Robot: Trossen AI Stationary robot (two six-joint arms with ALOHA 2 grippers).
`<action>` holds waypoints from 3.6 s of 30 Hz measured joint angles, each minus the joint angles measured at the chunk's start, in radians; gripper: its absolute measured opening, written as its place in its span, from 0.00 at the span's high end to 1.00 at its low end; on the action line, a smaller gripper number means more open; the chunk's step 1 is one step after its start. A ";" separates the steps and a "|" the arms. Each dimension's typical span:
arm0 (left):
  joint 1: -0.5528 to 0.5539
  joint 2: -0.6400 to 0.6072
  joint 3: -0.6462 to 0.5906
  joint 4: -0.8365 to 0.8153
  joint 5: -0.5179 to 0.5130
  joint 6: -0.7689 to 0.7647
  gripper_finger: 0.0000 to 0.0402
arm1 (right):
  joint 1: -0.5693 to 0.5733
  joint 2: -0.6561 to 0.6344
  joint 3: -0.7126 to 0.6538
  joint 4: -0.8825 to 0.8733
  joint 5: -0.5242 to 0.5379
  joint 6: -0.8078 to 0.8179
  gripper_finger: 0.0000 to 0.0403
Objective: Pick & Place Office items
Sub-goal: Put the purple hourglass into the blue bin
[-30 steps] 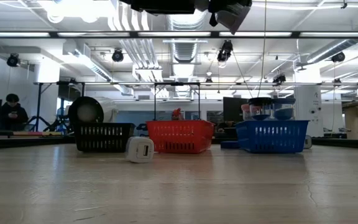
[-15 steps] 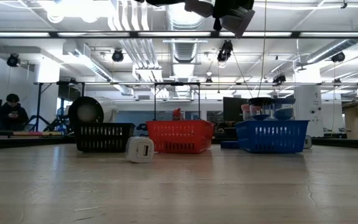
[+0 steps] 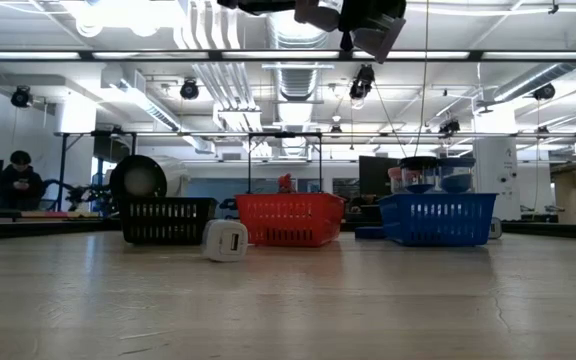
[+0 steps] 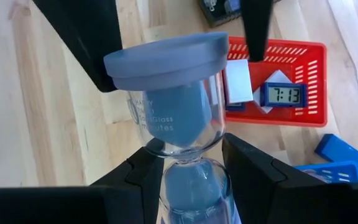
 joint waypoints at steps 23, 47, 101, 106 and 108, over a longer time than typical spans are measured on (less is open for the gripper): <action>0.041 0.000 -0.005 -0.002 0.091 0.029 0.46 | -0.012 0.000 0.000 0.020 -0.003 -0.046 0.76; 0.048 -0.015 -0.010 -0.055 0.138 -0.172 0.23 | 0.016 0.008 -0.031 -0.011 0.006 -0.071 0.76; 0.110 0.135 0.074 -0.041 0.218 -0.087 0.24 | 0.021 0.013 -0.017 -0.015 0.050 -0.098 0.76; 0.110 0.126 0.078 -0.041 0.218 -0.083 0.25 | 0.021 0.013 -0.017 -0.022 0.050 -0.098 0.76; 0.110 0.125 0.079 -0.047 0.218 -0.083 0.26 | 0.021 0.013 -0.017 -0.022 0.051 -0.098 0.76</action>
